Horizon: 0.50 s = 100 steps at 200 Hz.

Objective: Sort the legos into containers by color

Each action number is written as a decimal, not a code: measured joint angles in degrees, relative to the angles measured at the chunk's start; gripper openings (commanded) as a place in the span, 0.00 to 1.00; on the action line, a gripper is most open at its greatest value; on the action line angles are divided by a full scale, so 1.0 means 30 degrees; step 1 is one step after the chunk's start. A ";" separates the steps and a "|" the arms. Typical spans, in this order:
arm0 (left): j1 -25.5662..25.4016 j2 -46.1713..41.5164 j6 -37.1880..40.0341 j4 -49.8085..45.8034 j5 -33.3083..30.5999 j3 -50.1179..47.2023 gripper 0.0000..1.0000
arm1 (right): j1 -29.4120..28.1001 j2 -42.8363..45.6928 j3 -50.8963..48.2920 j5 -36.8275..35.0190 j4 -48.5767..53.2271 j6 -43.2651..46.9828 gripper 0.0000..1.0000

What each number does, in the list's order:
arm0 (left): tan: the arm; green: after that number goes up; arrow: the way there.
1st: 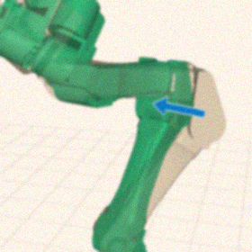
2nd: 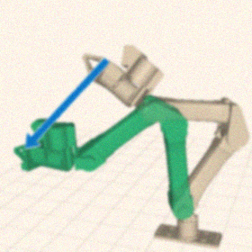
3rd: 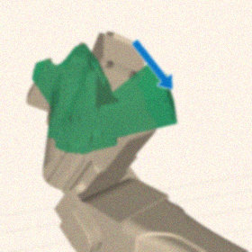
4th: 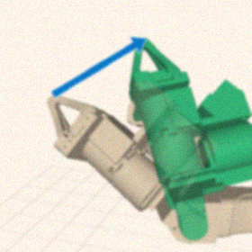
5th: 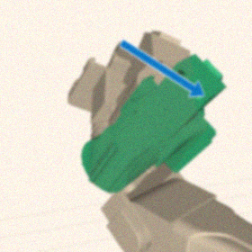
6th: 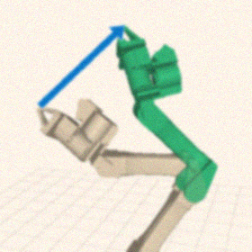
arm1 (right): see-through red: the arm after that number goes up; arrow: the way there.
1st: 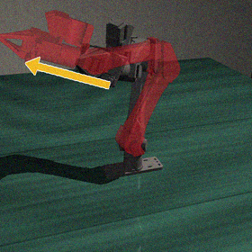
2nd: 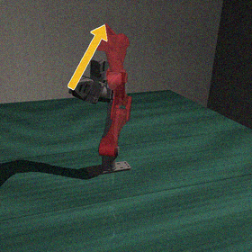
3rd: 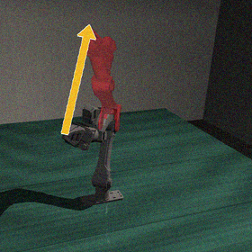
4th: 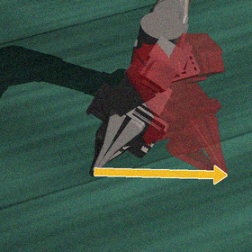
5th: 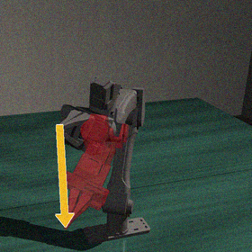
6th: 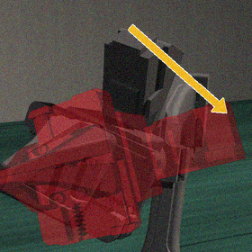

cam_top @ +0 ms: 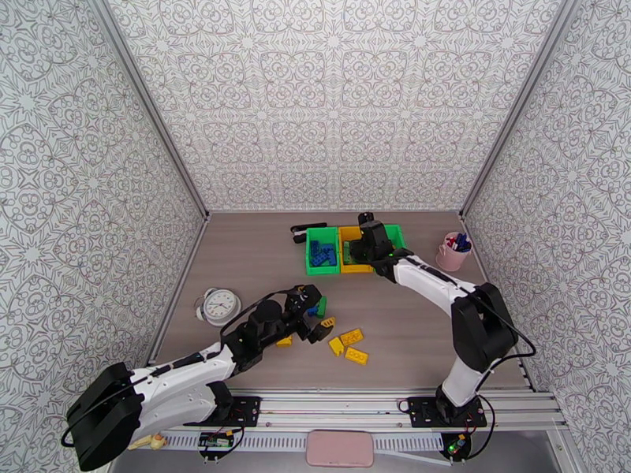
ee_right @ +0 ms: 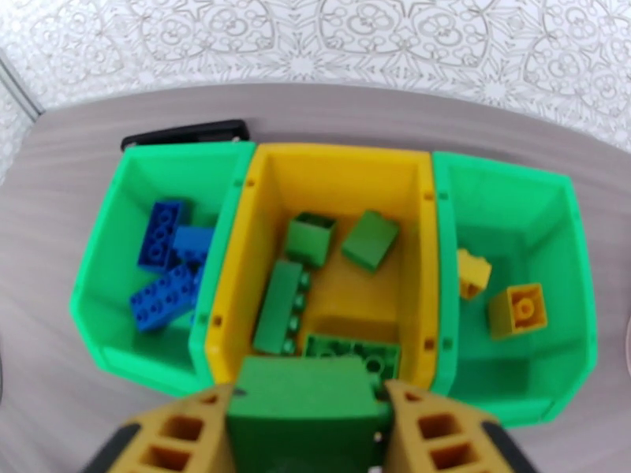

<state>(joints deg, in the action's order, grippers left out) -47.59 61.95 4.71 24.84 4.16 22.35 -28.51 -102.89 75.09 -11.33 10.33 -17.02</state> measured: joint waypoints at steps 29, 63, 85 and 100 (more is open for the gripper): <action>-0.0073 -0.0007 -0.0073 0.0044 -0.0379 0.0007 1.00 | 0.0321 -0.2164 0.1756 0.0066 -0.0022 0.0255 0.41; -0.0117 -0.0146 -0.0095 0.0029 -0.0743 -0.0058 1.00 | 0.0546 -0.3810 0.3177 0.0240 0.0124 0.0765 0.63; -0.0124 -0.0474 -0.0321 0.0022 -0.1086 -0.0204 1.00 | 0.0576 -0.3730 0.3213 0.0670 0.0204 0.1115 0.75; -0.0131 -0.0707 -0.0583 -0.0015 -0.1479 -0.0299 1.00 | 0.0576 -0.3337 0.2922 0.0947 0.0153 0.1217 0.81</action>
<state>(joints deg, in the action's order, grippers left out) -47.99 59.83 2.96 24.80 -0.27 21.45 -26.79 -112.90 83.85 -8.49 10.79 -13.37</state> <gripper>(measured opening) 0.996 0.771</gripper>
